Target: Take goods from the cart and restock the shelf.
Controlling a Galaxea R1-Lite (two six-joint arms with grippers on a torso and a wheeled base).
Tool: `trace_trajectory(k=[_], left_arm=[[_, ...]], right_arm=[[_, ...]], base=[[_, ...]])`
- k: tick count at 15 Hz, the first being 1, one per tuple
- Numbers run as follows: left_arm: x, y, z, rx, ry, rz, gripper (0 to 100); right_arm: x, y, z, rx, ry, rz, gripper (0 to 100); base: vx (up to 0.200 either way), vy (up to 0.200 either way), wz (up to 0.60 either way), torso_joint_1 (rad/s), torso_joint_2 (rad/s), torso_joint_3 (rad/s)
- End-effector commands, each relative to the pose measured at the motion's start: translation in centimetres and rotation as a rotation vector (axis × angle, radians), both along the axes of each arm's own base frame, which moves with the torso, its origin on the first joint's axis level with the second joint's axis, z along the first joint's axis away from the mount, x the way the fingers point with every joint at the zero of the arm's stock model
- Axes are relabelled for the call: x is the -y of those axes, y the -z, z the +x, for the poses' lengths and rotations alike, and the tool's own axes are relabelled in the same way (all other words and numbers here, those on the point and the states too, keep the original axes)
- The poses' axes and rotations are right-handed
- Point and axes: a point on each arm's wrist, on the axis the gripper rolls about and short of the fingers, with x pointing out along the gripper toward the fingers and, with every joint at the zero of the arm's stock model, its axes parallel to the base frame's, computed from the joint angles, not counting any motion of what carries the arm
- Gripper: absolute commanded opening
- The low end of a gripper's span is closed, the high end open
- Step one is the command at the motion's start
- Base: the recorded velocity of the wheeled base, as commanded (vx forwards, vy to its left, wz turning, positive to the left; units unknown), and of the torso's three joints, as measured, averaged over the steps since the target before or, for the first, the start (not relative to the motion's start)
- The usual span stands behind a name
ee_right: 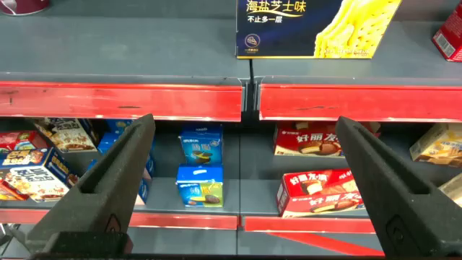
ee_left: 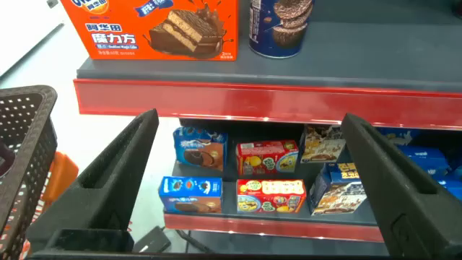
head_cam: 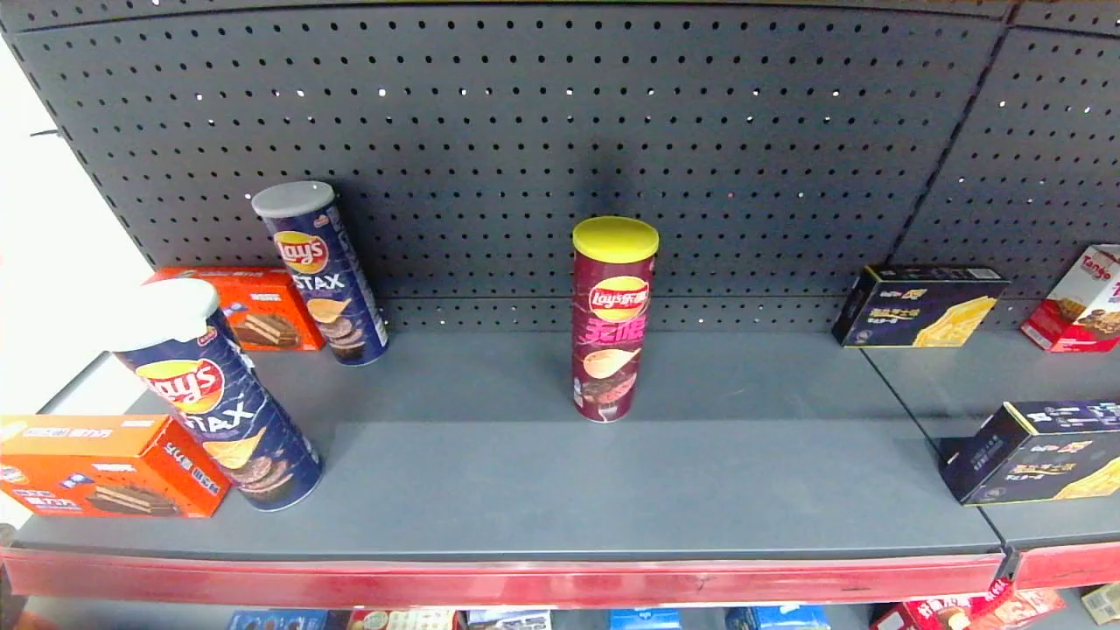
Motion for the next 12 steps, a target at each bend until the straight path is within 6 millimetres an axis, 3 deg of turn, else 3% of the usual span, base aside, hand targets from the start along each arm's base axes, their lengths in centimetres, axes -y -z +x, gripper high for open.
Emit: trace_trajectory(k=[1,2,12], left_arm=[[0.0,-0.01,0.01,0.0,0.0,-0.001,100],[0.0,-0.01,0.01,0.0,0.0,-0.002,100],[0.01,-0.01,0.01,-0.001,0.003,0.001,100]], right_arm=[[0.0,-0.02,0.01,0.0,0.0,0.0,100],[0.0,-0.02,0.01,0.0,0.0,0.003,100],[0.0,-0.02,0.01,0.0,0.001,0.001,100]], base=[[0.0,0.0,0.0,0.0,0.0,0.0],[0.0,0.0,0.0,0.0,0.0,0.0],[0.0,0.0,0.6,0.003,0.0,0.002]])
